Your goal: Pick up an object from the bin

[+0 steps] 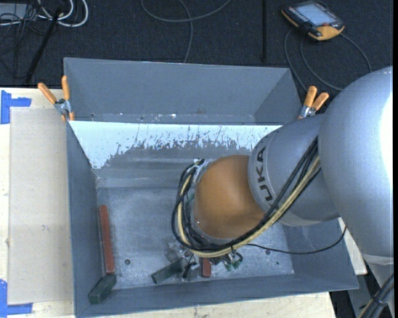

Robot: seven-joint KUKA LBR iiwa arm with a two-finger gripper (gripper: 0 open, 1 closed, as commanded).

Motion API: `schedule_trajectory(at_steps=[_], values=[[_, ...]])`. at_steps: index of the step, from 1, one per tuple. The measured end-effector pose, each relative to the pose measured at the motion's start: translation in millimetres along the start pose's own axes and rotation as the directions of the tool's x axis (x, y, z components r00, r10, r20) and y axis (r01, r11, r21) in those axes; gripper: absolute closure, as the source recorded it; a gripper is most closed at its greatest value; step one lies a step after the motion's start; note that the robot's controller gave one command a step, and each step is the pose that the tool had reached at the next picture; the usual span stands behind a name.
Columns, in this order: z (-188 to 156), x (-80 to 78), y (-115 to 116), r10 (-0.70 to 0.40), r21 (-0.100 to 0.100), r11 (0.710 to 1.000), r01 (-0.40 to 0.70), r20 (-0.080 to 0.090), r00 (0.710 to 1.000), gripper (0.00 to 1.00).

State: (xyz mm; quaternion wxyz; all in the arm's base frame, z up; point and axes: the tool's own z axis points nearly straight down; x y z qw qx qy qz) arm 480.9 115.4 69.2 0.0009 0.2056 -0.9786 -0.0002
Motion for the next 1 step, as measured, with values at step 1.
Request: schedule_trajectory(at_steps=[1], values=[[-185.0, -22.8, 24.3, -0.021, 0.002, 1.000, 0.021, 0.010, 1.000, 1.00]])
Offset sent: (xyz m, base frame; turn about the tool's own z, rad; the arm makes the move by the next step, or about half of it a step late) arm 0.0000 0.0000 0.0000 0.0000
